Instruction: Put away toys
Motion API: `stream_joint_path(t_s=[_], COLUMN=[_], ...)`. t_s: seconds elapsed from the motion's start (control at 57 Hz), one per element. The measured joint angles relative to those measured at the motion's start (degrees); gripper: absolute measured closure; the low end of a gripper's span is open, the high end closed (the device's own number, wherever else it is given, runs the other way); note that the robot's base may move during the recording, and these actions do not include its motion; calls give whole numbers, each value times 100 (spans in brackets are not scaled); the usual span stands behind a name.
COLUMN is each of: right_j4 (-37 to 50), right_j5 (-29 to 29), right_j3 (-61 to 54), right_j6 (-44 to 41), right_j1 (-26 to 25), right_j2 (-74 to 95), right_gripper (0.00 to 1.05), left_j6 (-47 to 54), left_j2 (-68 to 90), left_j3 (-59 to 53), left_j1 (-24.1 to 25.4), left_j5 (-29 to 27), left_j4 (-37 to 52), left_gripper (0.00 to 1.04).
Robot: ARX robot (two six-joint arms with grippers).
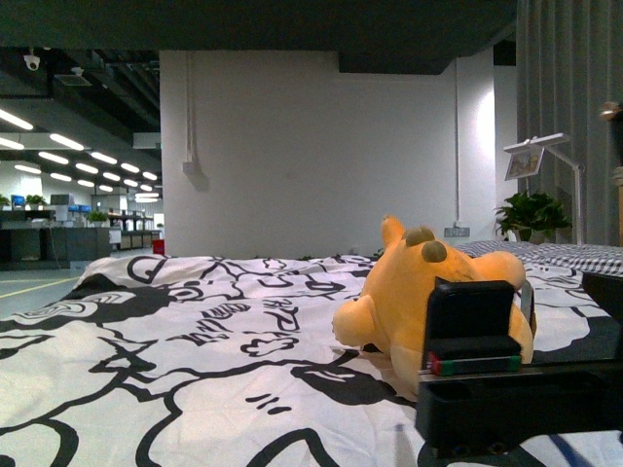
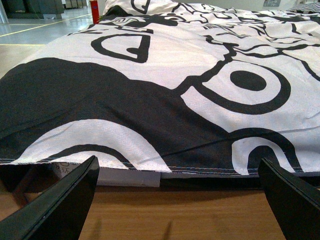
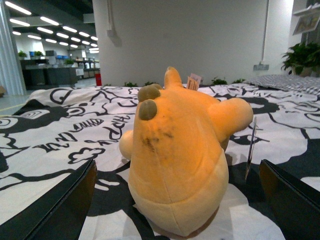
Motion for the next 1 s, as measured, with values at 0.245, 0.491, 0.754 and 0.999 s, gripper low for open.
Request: stream_joint_path(t_s=[0.245, 0.491, 0.754, 0.999], right_j4=[573, 614, 332, 299], right_j5=[385, 448, 511, 551], right_j3=[365, 540, 1169, 1539], right_j6=[-855, -1178, -1482, -1882], right_j1=[52, 70, 393, 638], right_j2=[654, 837, 997, 1248], right_gripper=[7, 7, 7, 7], left_j6=[0, 0, 0, 0], left_j2=[0, 0, 0, 0], left_j3=[0, 0, 0, 0], left_j1=[0, 0, 0, 0], left_j5=[0, 0, 0, 0], left_j4=[0, 0, 0, 0], left_gripper=[6, 6, 6, 6])
